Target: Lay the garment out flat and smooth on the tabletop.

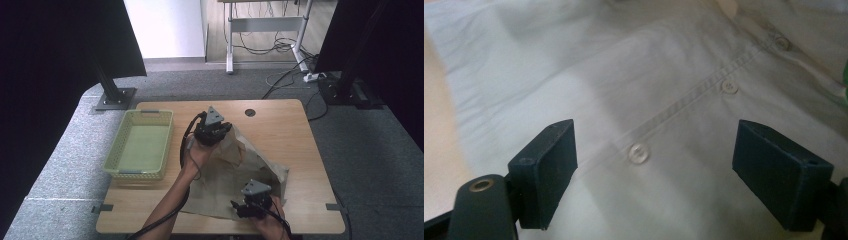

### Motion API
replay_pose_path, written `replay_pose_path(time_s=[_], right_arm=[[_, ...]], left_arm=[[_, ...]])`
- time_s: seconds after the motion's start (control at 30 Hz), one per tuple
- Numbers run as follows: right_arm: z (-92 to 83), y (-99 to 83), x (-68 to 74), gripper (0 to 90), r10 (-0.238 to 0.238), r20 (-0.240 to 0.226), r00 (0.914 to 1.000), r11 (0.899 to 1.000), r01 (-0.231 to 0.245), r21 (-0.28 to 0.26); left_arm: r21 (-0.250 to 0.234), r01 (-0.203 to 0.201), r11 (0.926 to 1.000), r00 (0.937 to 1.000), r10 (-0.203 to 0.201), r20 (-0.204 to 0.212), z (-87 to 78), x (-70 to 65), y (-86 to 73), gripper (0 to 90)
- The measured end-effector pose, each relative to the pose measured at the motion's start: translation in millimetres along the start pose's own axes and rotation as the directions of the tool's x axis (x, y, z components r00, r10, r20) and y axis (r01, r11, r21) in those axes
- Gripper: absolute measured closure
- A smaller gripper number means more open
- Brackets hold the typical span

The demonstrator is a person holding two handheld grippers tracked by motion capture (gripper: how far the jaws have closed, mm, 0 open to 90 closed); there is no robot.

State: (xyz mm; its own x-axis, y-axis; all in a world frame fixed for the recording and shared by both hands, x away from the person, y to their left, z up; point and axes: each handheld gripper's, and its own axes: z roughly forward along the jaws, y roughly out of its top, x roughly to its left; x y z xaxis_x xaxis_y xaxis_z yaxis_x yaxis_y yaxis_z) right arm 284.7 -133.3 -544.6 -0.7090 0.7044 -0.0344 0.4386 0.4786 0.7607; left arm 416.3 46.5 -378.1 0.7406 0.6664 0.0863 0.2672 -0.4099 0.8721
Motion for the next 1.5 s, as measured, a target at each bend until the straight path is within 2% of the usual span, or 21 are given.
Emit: replay_pose_path(time_s=[0.03,0.07,0.2,0.43,0.47,0.5,0.57,0.63,0.67,0.73,0.77,0.87,0.9,1.0,1.03,1.17,1.2,1.3,1.33,1.43,1.5], right_arm=[[7.9,3.4,-5.5,17.6,0.011,0.006,0.9999,1.000,-0.011,0.020],[20.6,-1.6,-9.3,17.1,0.050,-0.022,0.9985,0.998,-0.049,0.045],[14.6,-6.3,-1.5,18.1,0.033,-0.030,0.9990,0.998,-0.032,0.047],[8.0,-12.6,10.1,18.1,0.021,-0.044,0.9988,0.999,-0.020,0.038],[8.0,-12.6,10.1,18.1,0.021,-0.044,0.9988,0.999,-0.020,0.038],[8.0,-12.6,10.1,18.1,0.021,-0.044,0.9988,0.999,-0.020,0.038],[3.1,-17.3,19.0,18.4,0.016,-0.051,0.9986,0.999,-0.014,0.032],[2.5,-17.8,20.0,18.4,0.015,-0.052,0.9985,0.999,-0.013,0.032],[1.4,-18.5,21.7,18.5,0.012,-0.053,0.9985,0.999,-0.011,0.032],[0.7,-18.8,22.6,18.5,0.011,-0.055,0.9984,0.999,-0.009,0.036],[-0.4,-19.8,24.1,18.6,0.008,-0.058,0.9983,0.999,-0.006,0.035],[-0.8,-20.1,24.5,18.6,0.008,-0.059,0.9982,0.999,-0.006,0.035],[-0.8,-20.1,24.5,18.6,0.008,-0.059,0.9982,0.999,-0.006,0.035],[-3.0,-21.8,26.6,18.8,0.004,-0.065,0.9978,0.999,-0.001,0.035],[-3.9,-22.9,26.9,18.8,-0.002,-0.067,0.9978,0.999,0.004,0.033],[-4.1,-23.3,26.9,18.9,-0.001,-0.067,0.9978,0.999,0.004,0.032],[-4.1,-23.4,27.1,18.8,0.000,-0.066,0.9978,1.000,0.002,0.030],[-4.1,-23.5,27.1,18.8,0.000,-0.066,0.9978,1.000,0.001,0.029],[-4.1,-23.7,27.1,18.8,0.000,-0.065,0.9979,1.000,0.002,0.027],[-4.1,-23.7,27.2,18.8,0.001,-0.066,0.9978,1.000,0.001,0.028],[-4.1,-23.7,27.2,18.8,0.003,-0.066,0.9978,1.000,-0.001,0.027]], left_arm=[[0.000,0.000,1.0000,1.0000,0.000,0.000,0.0,0.0,0.0,86.1],[0.012,0.032,0.9994,0.9995,-0.032,0.008,9.0,9.5,1.7,86.1],[0.022,0.050,0.9985,0.9987,-0.050,-0.010,16.7,19.6,5.9,86.1],[0.039,0.039,0.9985,0.9983,-0.037,-0.046,26.2,28.0,12.7,86.1],[0.052,0.035,0.9981,0.9971,-0.031,-0.069,35.6,35.3,16.6,86.1],[0.052,0.035,0.9981,0.9971,-0.031,-0.069,35.6,35.3,16.6,86.1],[0.070,0.042,0.9967,0.9954,-0.035,-0.089,52.2,47.4,19.6,86.0],[0.070,0.042,0.9967,0.9954,-0.035,-0.089,52.2,47.4,19.6,86.0],[0.095,0.049,0.9943,0.9935,-0.039,-0.107,68.1,55.9,20.0,85.9],[0.095,0.049,0.9943,0.9935,-0.039,-0.107,68.1,55.9,20.0,85.9],[0.116,0.058,0.9916,0.9922,-0.044,-0.117,82.3,63.6,18.5,85.9],[0.116,0.058,0.9916,0.9922,-0.044,-0.117,82.3,63.6,18.5,85.9],[0.129,0.090,0.9875,0.9895,-0.074,-0.124,100.0,76.0,16.4,85.9],[0.120,0.109,0.9868,0.9870,-0.093,-0.131,103.5,82.2,18.5,77.3],[0.088,0.133,0.9873,0.9841,-0.121,-0.130,101.3,86.4,22.0,67.7],[0.081,0.123,0.9891,0.9841,-0.111,-0.139,97.5,86.1,23.9,66.1],[0.083,0.102,0.9913,0.9893,-0.092,-0.113,89.9,80.8,21.4,56.2],[0.083,0.102,0.9913,0.9893,-0.092,-0.113,89.9,80.8,21.4,53.0],[0.094,0.088,0.9917,0.9924,-0.079,-0.094,83.1,75.6,10.2,44.7],[0.099,0.078,0.9920,0.9941,-0.070,-0.083,76.7,73.2,0.0,36.6],[0.099,0.088,0.9912,0.9939,-0.081,-0.074,74.7,72.7,-3.5,32.4]])
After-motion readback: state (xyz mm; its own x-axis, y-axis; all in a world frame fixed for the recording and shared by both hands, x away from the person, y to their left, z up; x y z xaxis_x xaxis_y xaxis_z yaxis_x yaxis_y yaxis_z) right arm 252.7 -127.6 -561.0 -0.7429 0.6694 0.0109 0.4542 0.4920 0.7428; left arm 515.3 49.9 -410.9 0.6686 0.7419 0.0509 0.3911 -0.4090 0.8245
